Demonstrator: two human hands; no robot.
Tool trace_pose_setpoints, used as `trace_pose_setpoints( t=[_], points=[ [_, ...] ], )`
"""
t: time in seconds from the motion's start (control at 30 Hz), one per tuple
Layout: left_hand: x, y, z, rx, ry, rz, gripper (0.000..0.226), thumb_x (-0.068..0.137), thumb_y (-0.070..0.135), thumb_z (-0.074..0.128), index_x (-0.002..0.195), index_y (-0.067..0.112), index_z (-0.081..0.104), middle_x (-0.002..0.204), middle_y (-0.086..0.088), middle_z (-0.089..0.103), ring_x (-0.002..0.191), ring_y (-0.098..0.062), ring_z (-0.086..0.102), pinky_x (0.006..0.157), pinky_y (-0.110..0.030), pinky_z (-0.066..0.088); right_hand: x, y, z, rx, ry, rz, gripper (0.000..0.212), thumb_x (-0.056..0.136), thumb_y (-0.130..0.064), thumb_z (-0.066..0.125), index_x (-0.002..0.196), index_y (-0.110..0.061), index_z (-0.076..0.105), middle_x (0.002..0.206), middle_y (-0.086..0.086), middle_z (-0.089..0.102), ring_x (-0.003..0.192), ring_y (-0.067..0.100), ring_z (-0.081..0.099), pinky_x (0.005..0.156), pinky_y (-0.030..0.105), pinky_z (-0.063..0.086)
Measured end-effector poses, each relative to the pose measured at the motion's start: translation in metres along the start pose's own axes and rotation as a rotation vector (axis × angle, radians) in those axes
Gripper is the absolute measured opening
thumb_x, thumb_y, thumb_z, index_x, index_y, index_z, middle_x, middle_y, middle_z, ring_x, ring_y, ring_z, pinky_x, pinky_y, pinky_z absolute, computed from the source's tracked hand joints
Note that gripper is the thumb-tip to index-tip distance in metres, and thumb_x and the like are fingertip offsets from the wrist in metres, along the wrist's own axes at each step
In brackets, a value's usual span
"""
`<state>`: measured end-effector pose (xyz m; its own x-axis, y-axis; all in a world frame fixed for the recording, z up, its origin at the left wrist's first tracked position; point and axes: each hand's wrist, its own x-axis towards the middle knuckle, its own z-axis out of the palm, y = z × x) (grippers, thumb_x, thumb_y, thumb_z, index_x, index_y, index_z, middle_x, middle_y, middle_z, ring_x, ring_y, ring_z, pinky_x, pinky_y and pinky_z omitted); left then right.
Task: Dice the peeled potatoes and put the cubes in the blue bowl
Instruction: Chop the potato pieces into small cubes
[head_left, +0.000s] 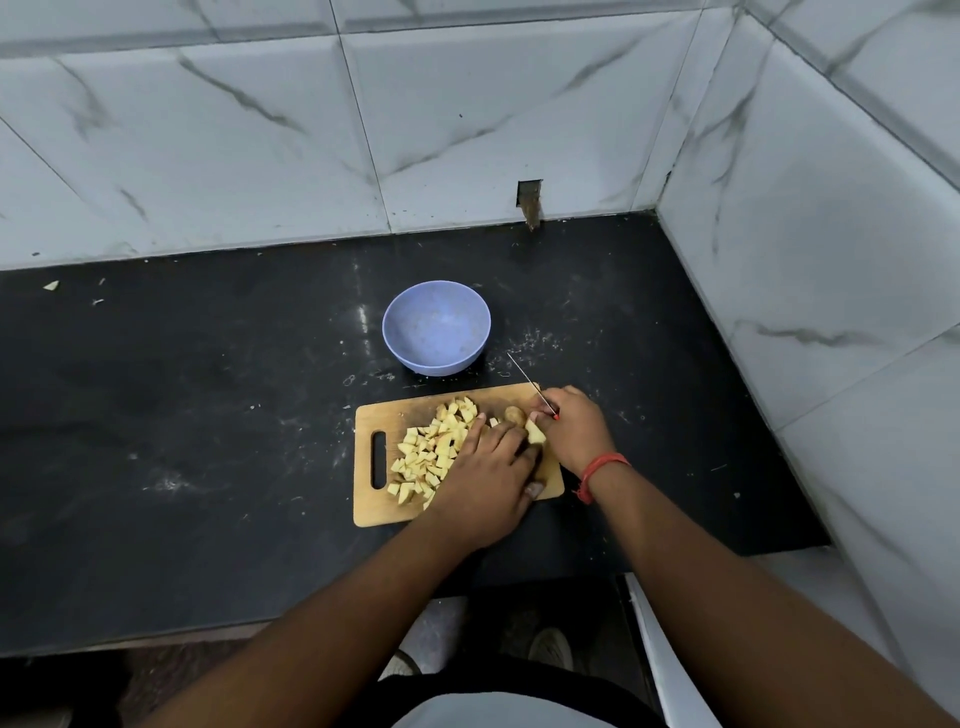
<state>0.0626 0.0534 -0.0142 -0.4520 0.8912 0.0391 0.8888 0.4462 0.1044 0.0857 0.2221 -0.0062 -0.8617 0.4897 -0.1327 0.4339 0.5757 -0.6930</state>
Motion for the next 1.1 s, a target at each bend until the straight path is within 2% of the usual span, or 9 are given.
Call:
trace_pose_setpoints(
  t=[0.1, 0.2, 0.43, 0.63, 0.77, 0.9, 0.93, 1.03, 1.1],
  points=[
    [0.003, -0.005, -0.005, -0.039, -0.018, -0.005, 0.060, 0.100, 0.048, 0.036, 0.148, 0.013, 0.044, 0.150, -0.011, 0.041, 0.144, -0.027, 0.033, 0.126, -0.046, 0.001, -0.006, 0.003, 0.000, 0.011, -0.004, 0.016, 0.011, 0.085, -0.007, 0.066, 0.087, -0.017, 0.070, 0.087, -0.007, 0.050, 0.080, 0.010, 0.054, 0.066, 0.009, 0.036],
    [0.007, -0.007, -0.012, -0.060, -0.020, -0.023, 0.062, 0.103, 0.047, 0.039, 0.153, 0.011, 0.038, 0.159, -0.012, 0.032, 0.149, -0.027, 0.026, 0.126, -0.042, -0.005, -0.010, 0.003, -0.001, 0.020, -0.011, 0.028, 0.013, 0.085, -0.006, 0.065, 0.090, -0.017, 0.070, 0.089, -0.006, 0.052, 0.083, 0.012, 0.055, 0.071, 0.017, 0.040],
    [-0.003, -0.002, -0.005, -0.003, -0.051, 0.068, 0.059, 0.102, 0.047, 0.034, 0.150, 0.012, 0.042, 0.155, -0.012, 0.038, 0.149, -0.028, 0.026, 0.126, -0.045, -0.001, -0.027, 0.011, -0.006, 0.179, 0.068, 0.204, 0.014, 0.095, -0.021, 0.051, 0.095, -0.028, 0.063, 0.102, 0.000, 0.062, 0.089, 0.020, 0.064, 0.086, 0.035, 0.052],
    [-0.004, 0.003, -0.007, -0.011, -0.058, 0.052, 0.061, 0.103, 0.046, 0.036, 0.152, 0.010, 0.038, 0.157, -0.011, 0.035, 0.150, -0.026, 0.023, 0.124, -0.043, -0.005, -0.047, 0.006, -0.003, 0.096, -0.044, 0.211, 0.022, 0.096, -0.015, 0.048, 0.109, -0.022, 0.064, 0.108, -0.004, 0.055, 0.091, 0.024, 0.064, 0.087, 0.037, 0.053],
    [-0.005, 0.004, -0.009, -0.002, -0.066, 0.033, 0.061, 0.103, 0.046, 0.037, 0.152, 0.010, 0.036, 0.157, -0.009, 0.035, 0.152, -0.025, 0.019, 0.125, -0.043, -0.004, -0.055, 0.001, -0.009, 0.112, -0.070, 0.254, 0.019, 0.096, -0.023, 0.047, 0.105, -0.027, 0.063, 0.102, 0.006, 0.063, 0.085, 0.022, 0.063, 0.078, 0.029, 0.049],
    [-0.006, 0.004, -0.008, 0.026, -0.111, 0.010, 0.063, 0.103, 0.048, 0.035, 0.156, 0.014, 0.030, 0.162, -0.005, 0.027, 0.154, -0.024, 0.012, 0.125, -0.045, -0.005, -0.067, 0.001, -0.010, 0.083, -0.098, 0.332, 0.027, 0.090, -0.017, 0.043, 0.112, -0.022, 0.058, 0.108, 0.014, 0.063, 0.090, 0.029, 0.064, 0.082, 0.038, 0.054],
    [-0.007, 0.004, -0.007, 0.030, -0.119, 0.008, 0.063, 0.103, 0.048, 0.035, 0.156, 0.014, 0.029, 0.162, -0.004, 0.027, 0.154, -0.023, 0.011, 0.125, -0.046, -0.005, -0.073, -0.003, -0.012, 0.065, -0.104, 0.328, 0.028, 0.091, -0.014, 0.041, 0.113, -0.020, 0.058, 0.108, 0.015, 0.063, 0.084, 0.028, 0.065, 0.077, 0.038, 0.056],
    [-0.007, 0.003, -0.008, 0.040, -0.131, 0.001, 0.062, 0.104, 0.048, 0.032, 0.157, 0.016, 0.027, 0.162, -0.003, 0.027, 0.154, -0.023, 0.009, 0.125, -0.048, -0.005, -0.086, -0.015, -0.017, 0.046, -0.150, 0.324, 0.028, 0.097, -0.009, 0.035, 0.118, -0.022, 0.051, 0.092, 0.016, 0.065, 0.048, 0.016, 0.061, 0.043, 0.025, 0.049],
    [-0.006, 0.002, -0.010, 0.048, -0.137, 0.006, 0.061, 0.105, 0.047, 0.032, 0.157, 0.016, 0.027, 0.162, -0.002, 0.027, 0.154, -0.023, 0.008, 0.125, -0.048, -0.005, -0.090, -0.022, -0.017, 0.026, -0.184, 0.355, 0.035, 0.098, -0.010, 0.030, 0.125, -0.027, 0.045, 0.085, 0.015, 0.065, 0.044, 0.018, 0.063, 0.039, 0.026, 0.050]
  ],
)
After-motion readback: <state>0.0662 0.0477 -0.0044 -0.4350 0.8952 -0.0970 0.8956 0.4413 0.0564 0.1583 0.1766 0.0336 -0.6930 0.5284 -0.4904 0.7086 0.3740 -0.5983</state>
